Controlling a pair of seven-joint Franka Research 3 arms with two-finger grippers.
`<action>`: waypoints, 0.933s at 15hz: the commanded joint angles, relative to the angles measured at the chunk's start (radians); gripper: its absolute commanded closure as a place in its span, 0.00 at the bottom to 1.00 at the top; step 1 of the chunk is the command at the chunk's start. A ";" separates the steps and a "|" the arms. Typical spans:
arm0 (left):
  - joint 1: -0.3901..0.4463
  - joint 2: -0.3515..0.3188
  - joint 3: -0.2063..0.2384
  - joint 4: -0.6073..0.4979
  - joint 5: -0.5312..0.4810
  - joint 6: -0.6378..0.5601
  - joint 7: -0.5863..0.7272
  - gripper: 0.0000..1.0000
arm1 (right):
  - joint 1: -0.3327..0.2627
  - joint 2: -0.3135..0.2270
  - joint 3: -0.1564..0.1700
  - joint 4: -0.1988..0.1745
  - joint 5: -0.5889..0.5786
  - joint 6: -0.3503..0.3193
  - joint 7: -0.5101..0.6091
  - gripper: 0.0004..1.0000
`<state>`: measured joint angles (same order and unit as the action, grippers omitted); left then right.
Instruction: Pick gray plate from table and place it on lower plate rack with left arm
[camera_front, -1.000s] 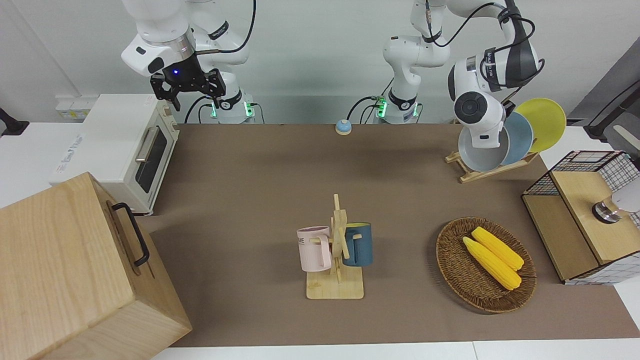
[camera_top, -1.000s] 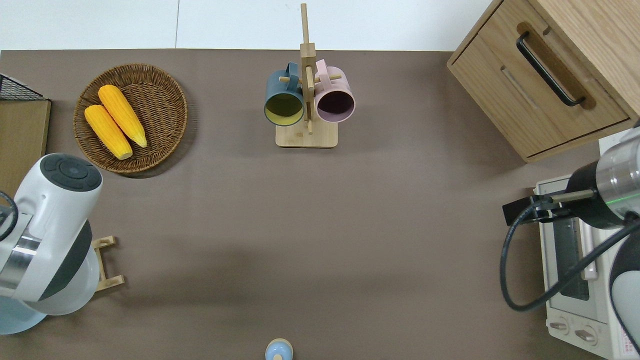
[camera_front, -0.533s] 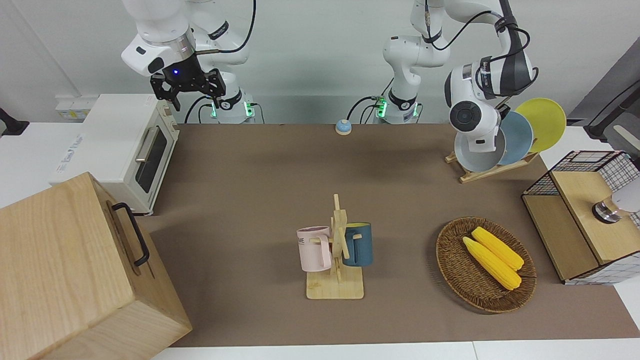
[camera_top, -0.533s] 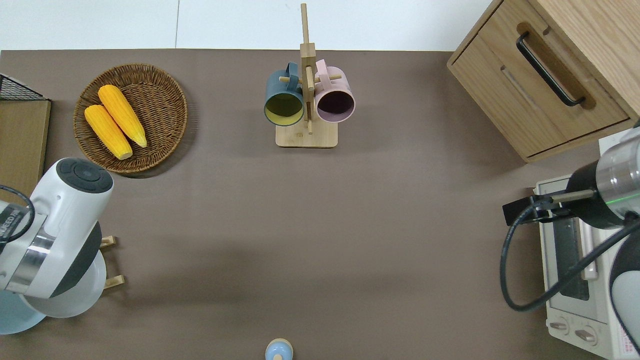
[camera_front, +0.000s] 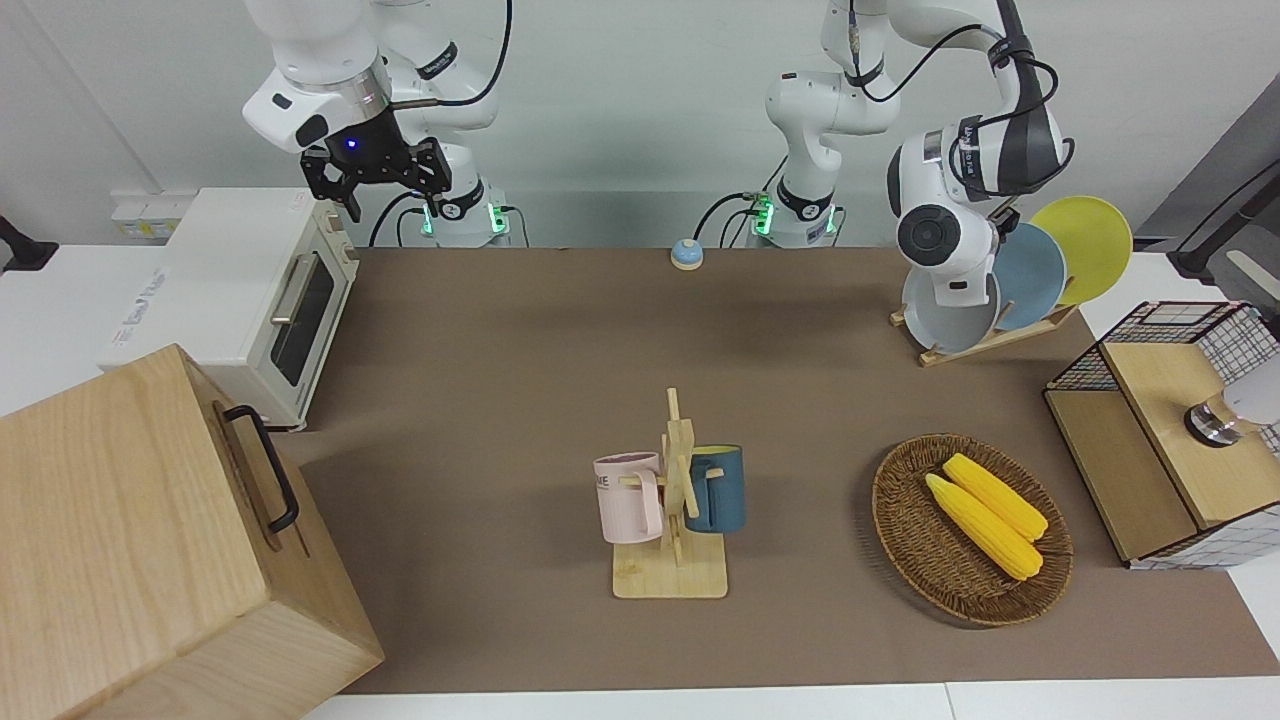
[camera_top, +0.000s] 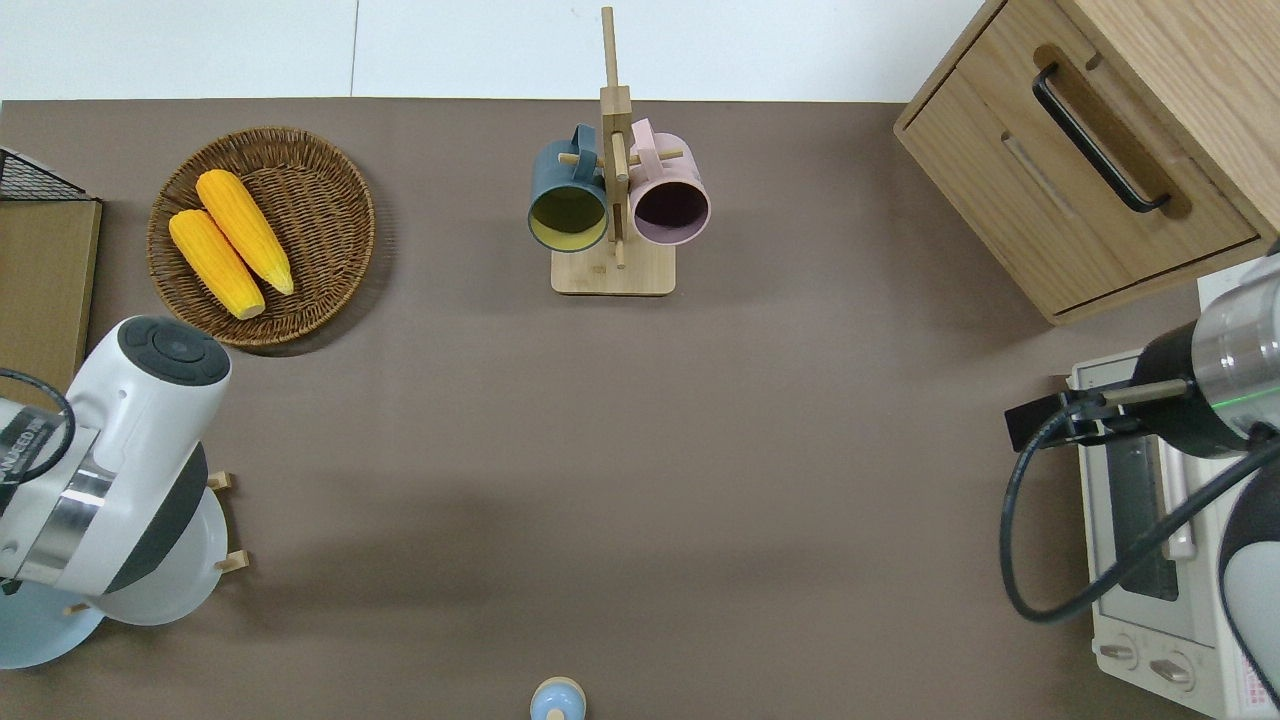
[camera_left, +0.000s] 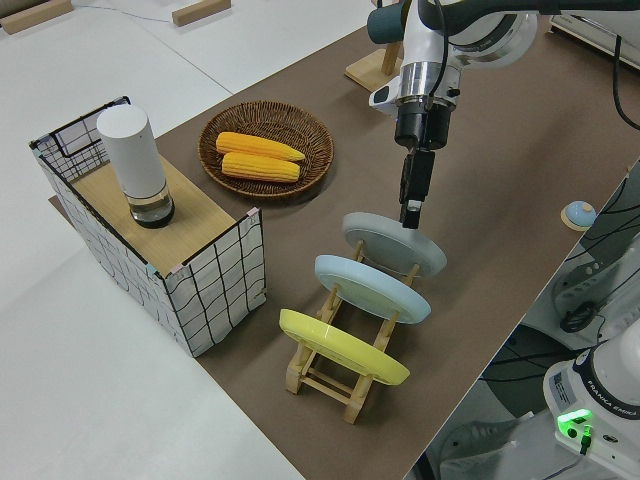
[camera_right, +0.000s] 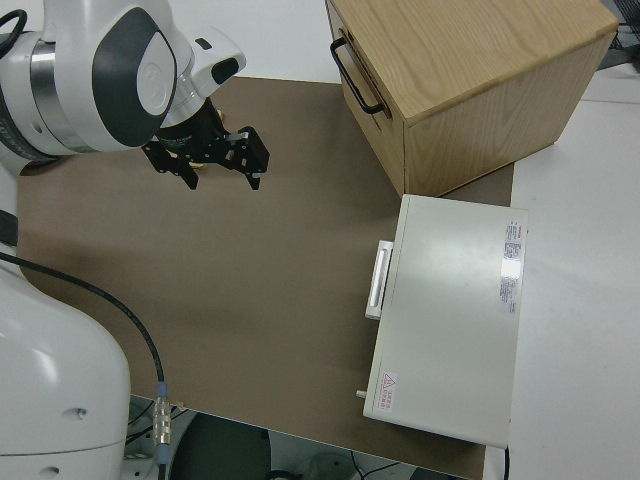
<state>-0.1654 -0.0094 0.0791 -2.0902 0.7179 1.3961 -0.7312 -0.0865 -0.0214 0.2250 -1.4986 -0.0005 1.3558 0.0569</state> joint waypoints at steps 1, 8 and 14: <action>-0.011 -0.017 0.004 0.008 -0.047 0.015 -0.005 0.36 | -0.015 -0.005 0.007 0.006 0.004 -0.015 -0.003 0.01; -0.009 -0.027 -0.054 0.111 -0.256 0.115 -0.020 0.00 | -0.013 -0.005 0.007 0.006 0.004 -0.015 -0.003 0.01; -0.009 -0.038 -0.102 0.206 -0.423 0.116 0.099 0.00 | -0.013 -0.005 0.007 0.006 0.004 -0.015 -0.003 0.01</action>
<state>-0.1697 -0.0385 -0.0096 -1.9163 0.3716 1.5060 -0.7265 -0.0865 -0.0214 0.2250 -1.4986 -0.0005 1.3558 0.0569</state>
